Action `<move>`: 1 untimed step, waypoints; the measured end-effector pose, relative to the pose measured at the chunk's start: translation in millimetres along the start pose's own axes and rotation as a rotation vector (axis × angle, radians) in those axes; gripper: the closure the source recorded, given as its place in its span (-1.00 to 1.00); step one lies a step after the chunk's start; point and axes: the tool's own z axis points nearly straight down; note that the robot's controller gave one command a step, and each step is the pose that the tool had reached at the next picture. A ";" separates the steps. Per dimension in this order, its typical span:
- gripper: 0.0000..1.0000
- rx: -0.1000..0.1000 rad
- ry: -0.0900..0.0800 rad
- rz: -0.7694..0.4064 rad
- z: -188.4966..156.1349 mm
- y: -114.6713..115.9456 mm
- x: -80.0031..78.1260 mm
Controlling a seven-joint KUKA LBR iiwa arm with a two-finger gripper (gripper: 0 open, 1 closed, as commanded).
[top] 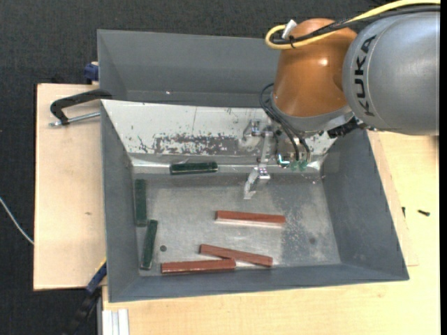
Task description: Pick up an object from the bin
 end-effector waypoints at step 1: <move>-1.00 0.000 -0.008 0.001 -4.3 -0.2 -1.8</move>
Offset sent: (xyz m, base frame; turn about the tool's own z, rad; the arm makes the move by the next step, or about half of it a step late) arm -0.0395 -0.0061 -0.1153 -0.0746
